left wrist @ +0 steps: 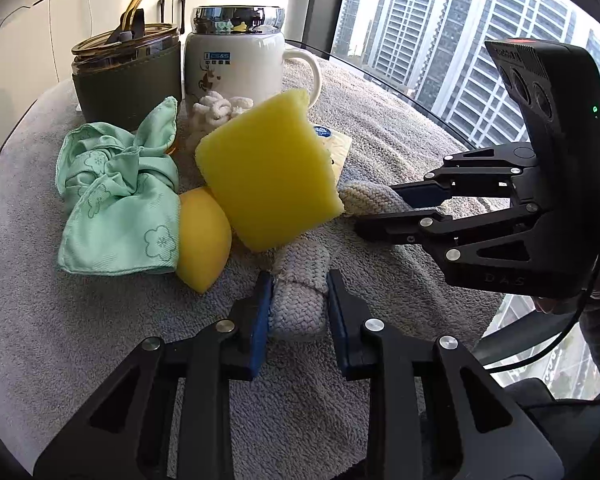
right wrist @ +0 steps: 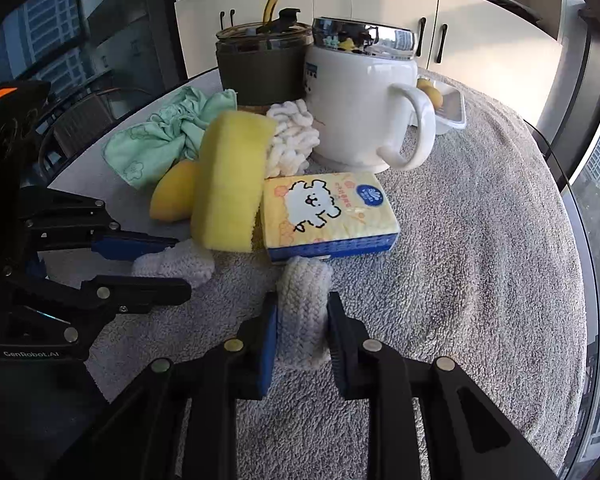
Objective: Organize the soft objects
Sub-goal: 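Grasp a grey knit sock with the left tool while the right tool grasps the other sock, then carry the sock in the left tool while the right tool carries its sock to the tray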
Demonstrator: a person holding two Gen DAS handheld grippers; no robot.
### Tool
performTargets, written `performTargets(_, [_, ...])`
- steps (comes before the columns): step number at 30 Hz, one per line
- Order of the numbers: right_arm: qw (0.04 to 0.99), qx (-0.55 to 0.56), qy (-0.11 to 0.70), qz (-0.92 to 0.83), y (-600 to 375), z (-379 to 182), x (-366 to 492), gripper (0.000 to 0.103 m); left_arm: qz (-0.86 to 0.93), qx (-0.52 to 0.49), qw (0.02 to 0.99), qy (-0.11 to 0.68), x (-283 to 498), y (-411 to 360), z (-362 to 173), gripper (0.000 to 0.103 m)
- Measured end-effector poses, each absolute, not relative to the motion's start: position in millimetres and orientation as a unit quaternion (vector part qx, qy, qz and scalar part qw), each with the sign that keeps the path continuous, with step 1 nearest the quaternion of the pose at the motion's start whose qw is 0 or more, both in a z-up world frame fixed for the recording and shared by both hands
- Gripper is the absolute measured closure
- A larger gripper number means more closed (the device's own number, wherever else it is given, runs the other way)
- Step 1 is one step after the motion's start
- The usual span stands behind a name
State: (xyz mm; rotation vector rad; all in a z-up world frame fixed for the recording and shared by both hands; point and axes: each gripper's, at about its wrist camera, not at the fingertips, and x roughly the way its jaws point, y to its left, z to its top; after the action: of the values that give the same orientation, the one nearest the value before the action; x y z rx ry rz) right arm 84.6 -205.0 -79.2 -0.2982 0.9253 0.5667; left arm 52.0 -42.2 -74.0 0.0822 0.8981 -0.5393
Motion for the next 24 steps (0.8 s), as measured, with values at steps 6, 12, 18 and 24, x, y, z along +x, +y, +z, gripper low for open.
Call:
performTargets(6, [0.847, -0.141, 0.435, 0.272, -202.7, -71.0, 76.3, 0.078, -0.256, 0.032, 0.869, 0.423, 43.0, -34.6, -65.4, 0.078])
performTargets(12, [0.849, -0.137, 0.432, 0.272, -206.2, -62.5, 69.4, 0.078, -0.252, 0.019, 0.875, 0.413, 32.1, -14.7, -48.4, 0.078])
performTargets(18, [0.854, -0.136, 0.423, 0.270, -209.5, -45.2, 63.9, 0.078, -0.252, -0.003, 0.883, 0.397, 21.9, 7.4, -27.9, 0.078])
performTargets(24, [0.859, -0.138, 0.417, 0.264, -211.3, -35.9, 64.0, 0.078, -0.260, -0.027, 0.883, 0.391, 14.5, 27.3, -19.7, 0.078])
